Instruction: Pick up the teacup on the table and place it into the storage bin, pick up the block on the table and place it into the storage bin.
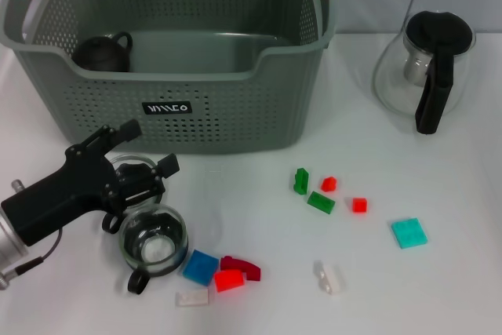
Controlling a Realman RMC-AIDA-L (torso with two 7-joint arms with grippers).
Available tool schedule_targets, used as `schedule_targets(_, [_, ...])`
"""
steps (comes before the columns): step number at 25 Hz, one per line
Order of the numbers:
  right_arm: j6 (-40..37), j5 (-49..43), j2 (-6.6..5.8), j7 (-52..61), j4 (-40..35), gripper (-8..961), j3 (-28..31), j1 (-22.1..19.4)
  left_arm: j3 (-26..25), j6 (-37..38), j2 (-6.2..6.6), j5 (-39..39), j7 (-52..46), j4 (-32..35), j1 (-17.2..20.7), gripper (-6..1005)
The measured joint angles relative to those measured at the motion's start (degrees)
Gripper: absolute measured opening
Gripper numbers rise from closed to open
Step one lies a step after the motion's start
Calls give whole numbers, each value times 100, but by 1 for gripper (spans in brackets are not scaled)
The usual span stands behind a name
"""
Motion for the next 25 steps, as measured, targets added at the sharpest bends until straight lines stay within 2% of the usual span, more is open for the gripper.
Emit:
schedule_targets(2, [742, -105, 14, -527, 1116, 97, -103, 263, -22, -15, -6, -2, 0, -41, -33, 947])
schedule_targets(4, [1374, -91, 65, -1110, 1889, 99, -116, 435, -23, -22, -6, -3, 14, -66, -63, 947])
schedule_targets(10, [2757, 112, 377, -2543, 3159, 105, -172, 602, -22, -43, -1, -3, 27, -77, -126, 947])
schedule_targets(15, [2991, 454, 369, -2942, 3556, 110, -177, 634, -19, -143, 4, -3, 27, -80, -143, 947])
schedule_targets(25, [3337, 488, 394, -3058, 3981, 121, -385, 640, -18, -218, 6, -3, 38, -141, -217, 947])
